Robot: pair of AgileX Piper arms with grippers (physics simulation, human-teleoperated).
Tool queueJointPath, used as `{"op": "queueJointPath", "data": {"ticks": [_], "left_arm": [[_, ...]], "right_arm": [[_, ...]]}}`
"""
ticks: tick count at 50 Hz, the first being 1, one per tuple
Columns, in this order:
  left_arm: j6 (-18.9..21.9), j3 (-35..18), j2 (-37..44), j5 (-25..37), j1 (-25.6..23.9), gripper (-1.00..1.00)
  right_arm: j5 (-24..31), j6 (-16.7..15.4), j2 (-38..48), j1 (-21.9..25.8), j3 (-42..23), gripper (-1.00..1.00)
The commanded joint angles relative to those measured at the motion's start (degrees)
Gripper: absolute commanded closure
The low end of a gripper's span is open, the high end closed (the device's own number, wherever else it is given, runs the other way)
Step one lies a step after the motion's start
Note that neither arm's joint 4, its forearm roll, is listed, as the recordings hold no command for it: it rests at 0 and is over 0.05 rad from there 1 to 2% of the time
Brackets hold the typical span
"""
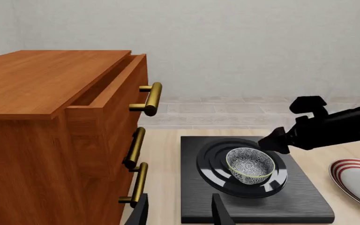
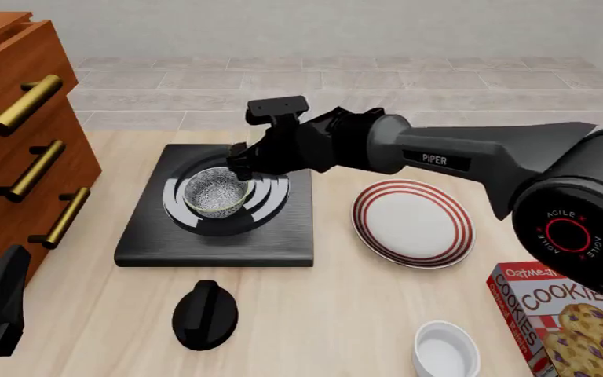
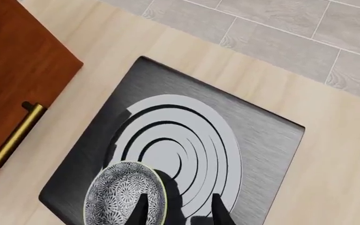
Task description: Pick the akita bowl on the stove and place it on the plate.
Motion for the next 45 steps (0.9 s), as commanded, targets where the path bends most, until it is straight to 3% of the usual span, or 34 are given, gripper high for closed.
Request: {"op": "queueJointPath", "data": {"ticks": [1,45], "left_arm": [[0.0,0.0,0.0,0.0,0.0,-1.0],[0.0,0.0,0.0,0.0,0.0,-1.0]], "right_arm": [[-0.5,0.3,1.0,0.1,-0.2,-1.0],[-2.7,1.7,5.4,1.4,-0.4,-1.0]]}}
